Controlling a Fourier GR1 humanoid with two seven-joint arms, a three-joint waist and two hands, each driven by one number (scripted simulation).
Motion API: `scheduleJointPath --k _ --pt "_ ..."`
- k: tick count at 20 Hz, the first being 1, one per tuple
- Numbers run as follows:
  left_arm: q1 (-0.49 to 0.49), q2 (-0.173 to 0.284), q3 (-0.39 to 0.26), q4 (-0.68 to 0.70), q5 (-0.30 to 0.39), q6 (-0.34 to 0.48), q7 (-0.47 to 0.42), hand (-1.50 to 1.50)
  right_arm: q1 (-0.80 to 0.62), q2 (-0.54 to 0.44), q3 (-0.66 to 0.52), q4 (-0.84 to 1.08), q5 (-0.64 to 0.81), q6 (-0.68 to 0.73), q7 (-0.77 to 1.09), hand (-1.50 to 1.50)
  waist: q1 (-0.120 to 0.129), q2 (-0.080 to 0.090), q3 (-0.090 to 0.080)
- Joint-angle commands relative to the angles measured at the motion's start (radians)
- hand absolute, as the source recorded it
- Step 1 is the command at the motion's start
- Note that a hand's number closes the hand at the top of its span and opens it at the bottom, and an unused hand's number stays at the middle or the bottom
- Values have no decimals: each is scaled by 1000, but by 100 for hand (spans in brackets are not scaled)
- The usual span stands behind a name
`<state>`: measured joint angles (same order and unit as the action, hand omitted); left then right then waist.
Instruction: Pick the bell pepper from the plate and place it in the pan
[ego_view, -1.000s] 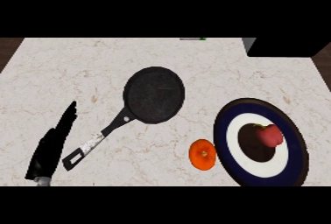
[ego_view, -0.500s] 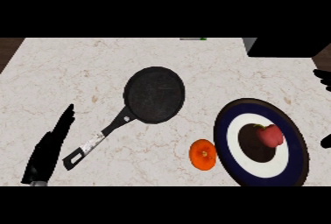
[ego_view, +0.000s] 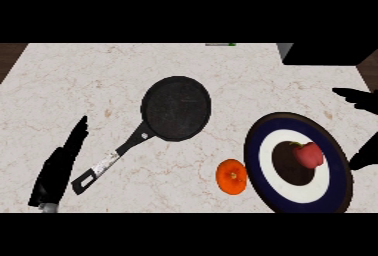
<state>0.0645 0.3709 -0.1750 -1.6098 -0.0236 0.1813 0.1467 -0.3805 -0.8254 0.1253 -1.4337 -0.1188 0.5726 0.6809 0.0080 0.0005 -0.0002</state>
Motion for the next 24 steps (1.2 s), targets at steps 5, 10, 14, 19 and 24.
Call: scheduleJointPath --k 5,10,14,19,24 --pt "5 -3 64 -5 -7 -59 3 0 -2 104 6 -2 88 80 59 -150 -4 -1 0" --pt "-8 -23 86 23 -27 -67 -12 0 -4 137 9 2 153 83 134 -150 -6 -1 0" --pt "8 -40 95 38 -41 -81 -44 0 37 153 4 87 238 96 6 -150 -3 1 0" --pt "35 -65 114 21 -66 -97 -62 0 66 232 -15 -3 259 97 119 -150 -7 -1 0" --pt "11 -102 100 -12 -103 -93 24 0 -3 247 -24 84 322 153 107 -150 -3 0 0"
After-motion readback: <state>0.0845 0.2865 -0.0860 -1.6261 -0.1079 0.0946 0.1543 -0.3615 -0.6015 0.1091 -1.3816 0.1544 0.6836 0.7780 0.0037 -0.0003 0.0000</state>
